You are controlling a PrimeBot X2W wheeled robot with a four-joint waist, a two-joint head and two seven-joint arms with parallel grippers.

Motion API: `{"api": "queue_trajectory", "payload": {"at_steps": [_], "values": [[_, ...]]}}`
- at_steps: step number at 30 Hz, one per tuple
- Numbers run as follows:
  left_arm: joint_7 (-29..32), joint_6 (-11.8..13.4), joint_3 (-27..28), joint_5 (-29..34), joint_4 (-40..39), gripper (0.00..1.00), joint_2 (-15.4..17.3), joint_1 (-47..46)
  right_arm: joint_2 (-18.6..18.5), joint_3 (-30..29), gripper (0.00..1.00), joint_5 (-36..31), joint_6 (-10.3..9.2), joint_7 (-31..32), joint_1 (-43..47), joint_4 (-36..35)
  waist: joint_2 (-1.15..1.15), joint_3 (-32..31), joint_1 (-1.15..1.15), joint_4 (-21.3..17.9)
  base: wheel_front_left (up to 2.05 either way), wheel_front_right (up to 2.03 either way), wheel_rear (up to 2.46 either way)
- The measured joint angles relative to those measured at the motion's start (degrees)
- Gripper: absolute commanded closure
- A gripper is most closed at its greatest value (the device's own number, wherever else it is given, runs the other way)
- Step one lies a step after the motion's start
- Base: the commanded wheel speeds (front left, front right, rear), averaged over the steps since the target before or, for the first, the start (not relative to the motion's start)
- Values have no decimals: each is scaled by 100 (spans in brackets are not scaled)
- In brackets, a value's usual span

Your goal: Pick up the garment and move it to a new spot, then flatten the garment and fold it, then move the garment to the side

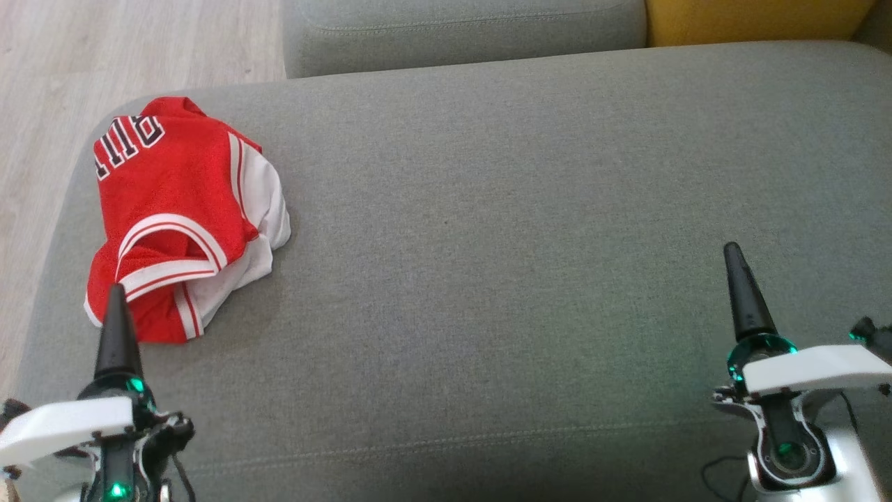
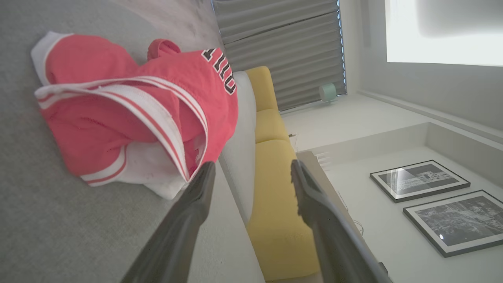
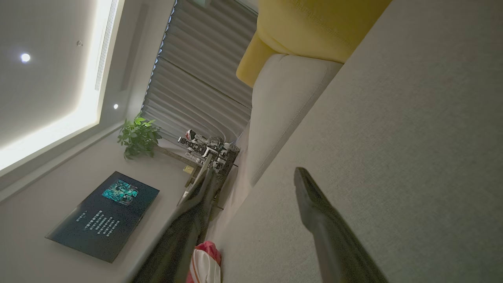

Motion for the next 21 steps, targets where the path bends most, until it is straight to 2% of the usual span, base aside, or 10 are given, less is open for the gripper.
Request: {"api": "queue_trajectory", "payload": {"at_steps": [8,14,21], "values": [[-136,31,7,712,-388,0,3,-21,-1,324,0,-1148,0,-120,-43,-359,0,-5,0,-25,0,0,0],[-244,59,-360,1671,-748,0,7,-20,-26,672,0,-1752,0,-225,-152,-545,0,-12,0,-48,0,0,0],[-323,142,-842,2867,-1048,0,15,-15,-34,808,0,-2449,0,-352,-187,-657,0,-18,0,-78,0,0,0]]}}
